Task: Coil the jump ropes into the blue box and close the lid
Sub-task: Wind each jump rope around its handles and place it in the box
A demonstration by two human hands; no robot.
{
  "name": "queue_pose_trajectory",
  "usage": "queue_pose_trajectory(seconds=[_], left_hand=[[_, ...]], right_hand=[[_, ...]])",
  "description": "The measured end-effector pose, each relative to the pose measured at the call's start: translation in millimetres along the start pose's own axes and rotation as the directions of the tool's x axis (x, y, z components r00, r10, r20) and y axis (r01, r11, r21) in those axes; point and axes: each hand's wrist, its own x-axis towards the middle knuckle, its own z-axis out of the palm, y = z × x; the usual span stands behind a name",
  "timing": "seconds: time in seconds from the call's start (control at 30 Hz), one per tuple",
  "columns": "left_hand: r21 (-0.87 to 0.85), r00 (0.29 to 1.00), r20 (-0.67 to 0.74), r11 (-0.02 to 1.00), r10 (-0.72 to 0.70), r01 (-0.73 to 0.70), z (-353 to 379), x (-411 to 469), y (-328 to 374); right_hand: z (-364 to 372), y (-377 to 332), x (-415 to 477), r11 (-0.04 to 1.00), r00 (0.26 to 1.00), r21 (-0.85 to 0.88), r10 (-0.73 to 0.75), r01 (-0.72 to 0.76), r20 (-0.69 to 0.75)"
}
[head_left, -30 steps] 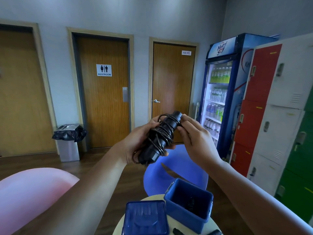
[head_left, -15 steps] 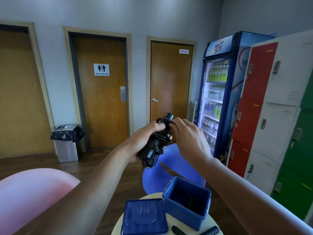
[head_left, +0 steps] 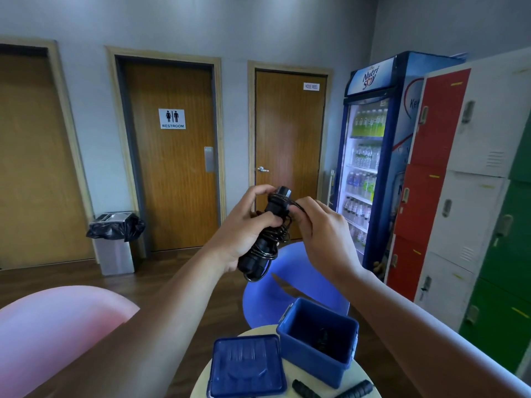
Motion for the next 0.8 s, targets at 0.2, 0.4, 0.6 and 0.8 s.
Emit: queue_pose_trajectory(seconds=[0.2, 0.4, 0.6, 0.8], left_hand=[[-0.066, 0.993, 0.058, 0.993, 0.101, -0.097, -5, -4, -2], [-0.167, 0.983, 0.124, 0.979, 0.136, -0.114, -9, -7, -5], [-0.172, 0.969, 0.12, 0.966, 0.215, -0.193, -11, -10, -3], [-0.154, 0.954, 0.117, 0.954, 0.275, -0.256, -19, -17, -2]], right_hand=[[-17, -6, 18, 0.761, 0.882, 0.464, 0.307, -0.453, 0.356], [-34, 0, 38, 0.3, 0.605, 0.526, 0.336, -0.796, 0.722], [-31, -10, 41, 0.151, 0.534, 0.521, 0.406, -0.84, 0.742], [-23, -26, 50, 0.21, 0.547, 0.517, 0.492, -0.83, 0.678]])
